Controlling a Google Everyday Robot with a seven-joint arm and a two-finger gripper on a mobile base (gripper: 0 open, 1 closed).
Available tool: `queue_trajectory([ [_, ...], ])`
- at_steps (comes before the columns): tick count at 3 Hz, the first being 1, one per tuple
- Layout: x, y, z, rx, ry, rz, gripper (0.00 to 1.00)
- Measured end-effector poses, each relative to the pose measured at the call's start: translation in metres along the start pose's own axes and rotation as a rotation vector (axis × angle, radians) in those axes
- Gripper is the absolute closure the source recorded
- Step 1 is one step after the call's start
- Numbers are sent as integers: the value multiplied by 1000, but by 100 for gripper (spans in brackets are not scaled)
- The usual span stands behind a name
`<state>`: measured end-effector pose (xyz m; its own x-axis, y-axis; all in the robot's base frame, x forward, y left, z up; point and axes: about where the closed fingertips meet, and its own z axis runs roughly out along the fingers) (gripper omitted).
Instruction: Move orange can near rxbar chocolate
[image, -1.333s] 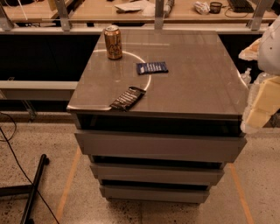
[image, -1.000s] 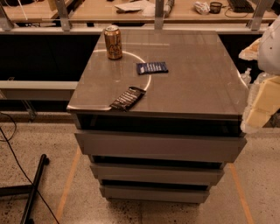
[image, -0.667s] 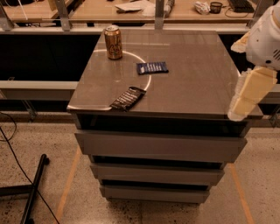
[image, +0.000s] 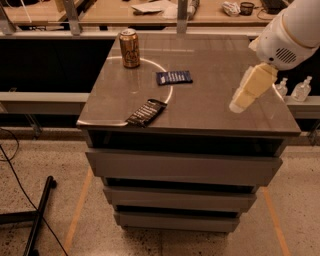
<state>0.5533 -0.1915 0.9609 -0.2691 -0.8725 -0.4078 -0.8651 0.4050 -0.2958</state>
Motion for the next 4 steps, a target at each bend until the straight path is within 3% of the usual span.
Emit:
queue_trajectory([
  [1, -5, -7, 3, 25, -20, 1, 0],
  [3, -8, -7, 5, 23, -41, 2, 0],
  [4, -45, -22, 28, 19, -148, -28, 0],
])
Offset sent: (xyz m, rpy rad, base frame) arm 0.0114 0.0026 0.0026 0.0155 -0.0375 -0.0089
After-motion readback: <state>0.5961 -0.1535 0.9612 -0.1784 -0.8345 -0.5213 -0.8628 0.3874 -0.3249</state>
